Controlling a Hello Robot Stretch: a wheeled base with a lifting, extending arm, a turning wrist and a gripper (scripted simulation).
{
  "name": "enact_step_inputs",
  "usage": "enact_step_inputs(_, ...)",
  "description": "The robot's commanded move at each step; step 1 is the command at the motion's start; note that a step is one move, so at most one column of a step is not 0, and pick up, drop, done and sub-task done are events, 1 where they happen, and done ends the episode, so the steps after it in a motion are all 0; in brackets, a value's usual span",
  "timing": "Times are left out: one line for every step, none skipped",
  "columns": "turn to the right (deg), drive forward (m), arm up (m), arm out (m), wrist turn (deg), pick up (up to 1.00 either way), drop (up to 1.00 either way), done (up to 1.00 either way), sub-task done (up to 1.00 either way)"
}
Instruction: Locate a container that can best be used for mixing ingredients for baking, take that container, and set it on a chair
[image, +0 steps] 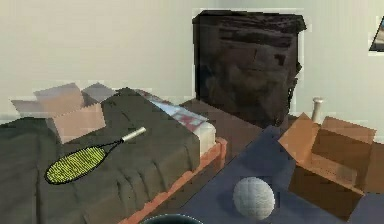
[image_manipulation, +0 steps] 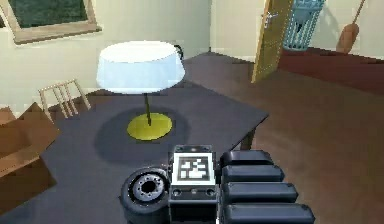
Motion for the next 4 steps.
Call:
enact_step_inputs(42.0, 0.00, 0.00, 0.00, 0.0, 0.00, 0.00, 0.00, 0.00)
enact_step_inputs(0.0, 0.00, 0.00, 0.24, 0.0, 0.00, 0.00, 0.00, 0.00)
enact_step_inputs(0.0, 0.00, 0.00, 0.00, 39.0, 0.00, 0.00, 0.00, 0.00)
enact_step_inputs(0.0, 0.00, -0.42, 0.00, 0.0, 0.00, 0.00, 0.00, 0.00)
